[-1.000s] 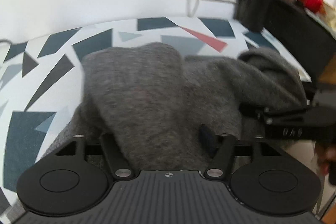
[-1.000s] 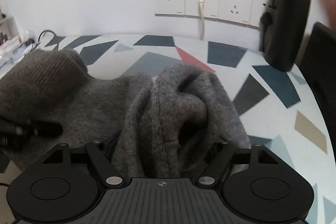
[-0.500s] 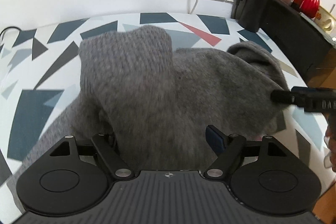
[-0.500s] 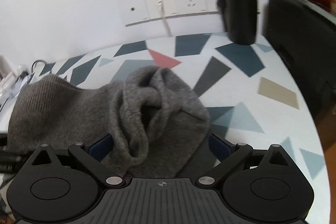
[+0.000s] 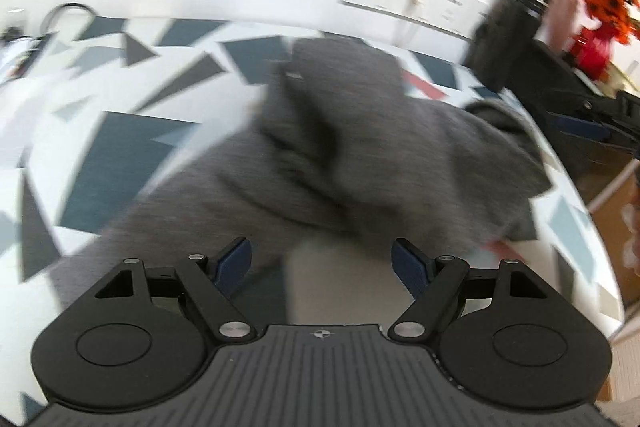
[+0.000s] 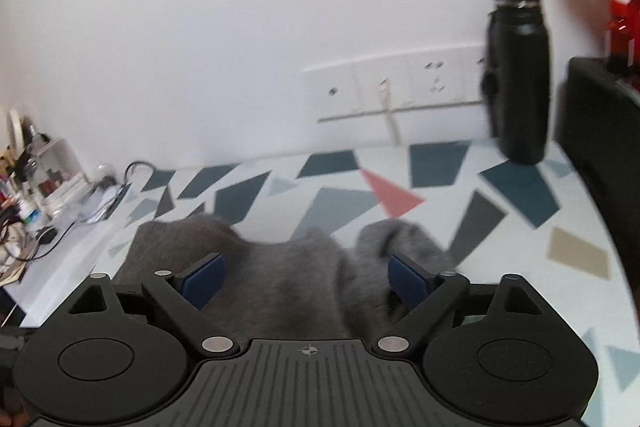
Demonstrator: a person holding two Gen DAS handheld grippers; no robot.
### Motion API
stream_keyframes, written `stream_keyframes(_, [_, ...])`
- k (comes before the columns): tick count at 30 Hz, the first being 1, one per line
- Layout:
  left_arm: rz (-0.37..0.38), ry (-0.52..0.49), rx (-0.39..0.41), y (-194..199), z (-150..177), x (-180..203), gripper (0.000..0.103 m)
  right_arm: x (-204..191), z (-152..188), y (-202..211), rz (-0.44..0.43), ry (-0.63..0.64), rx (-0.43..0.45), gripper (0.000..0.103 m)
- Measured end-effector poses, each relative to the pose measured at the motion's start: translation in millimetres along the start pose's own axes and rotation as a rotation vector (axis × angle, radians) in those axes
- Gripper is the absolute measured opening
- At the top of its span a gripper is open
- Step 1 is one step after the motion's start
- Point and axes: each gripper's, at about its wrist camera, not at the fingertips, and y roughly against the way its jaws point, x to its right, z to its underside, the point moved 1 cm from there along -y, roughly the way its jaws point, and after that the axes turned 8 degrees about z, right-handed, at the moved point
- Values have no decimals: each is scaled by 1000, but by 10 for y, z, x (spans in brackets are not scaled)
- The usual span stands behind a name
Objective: Fold clothes
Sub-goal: 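Close both grippers on the grey sweater sleeve and body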
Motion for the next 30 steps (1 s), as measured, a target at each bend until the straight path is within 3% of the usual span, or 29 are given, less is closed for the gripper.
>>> stream_keyframes(3, [-87, -14, -6, 4, 32, -229, 79, -79, 91, -119, 65, 22, -22, 83])
stream_keyframes(8, [-163, -24, -86, -109, 119, -561, 79, 24, 151, -280, 212, 5, -26, 80])
stream_keyframes(10, [-163, -37, -102, -136, 151, -628, 76, 119, 166, -358, 253, -16, -44, 59])
stream_keyframes(12, [-129, -61, -100, -143, 179, -620, 61, 210, 197, -434, 278, -39, -72, 44])
stream_keyframes(13, [-113, -74, -97, -156, 167, -607, 50, 244, 222, -457, 279, -51, -83, 36])
stream_keyframes(14, [-97, -86, -94, -171, 153, -593, 32, 254, 250, -473, 272, -57, -97, 31])
stream_keyframes(16, [-53, -77, -89, -203, 109, -597, 11, 240, 314, -492, 258, -62, -130, 20])
stream_keyframes(19, [22, 25, -80, -273, 11, -697, 8, 148, 423, -511, 241, -49, -179, 14])
stream_keyframes(23, [71, 74, -73, -380, -81, -736, 8, 21, 523, -543, 218, -56, -224, 13])
stream_keyframes(30, [117, 44, -58, -690, -355, -729, 7, -183, 494, -750, 179, -69, -256, 14])
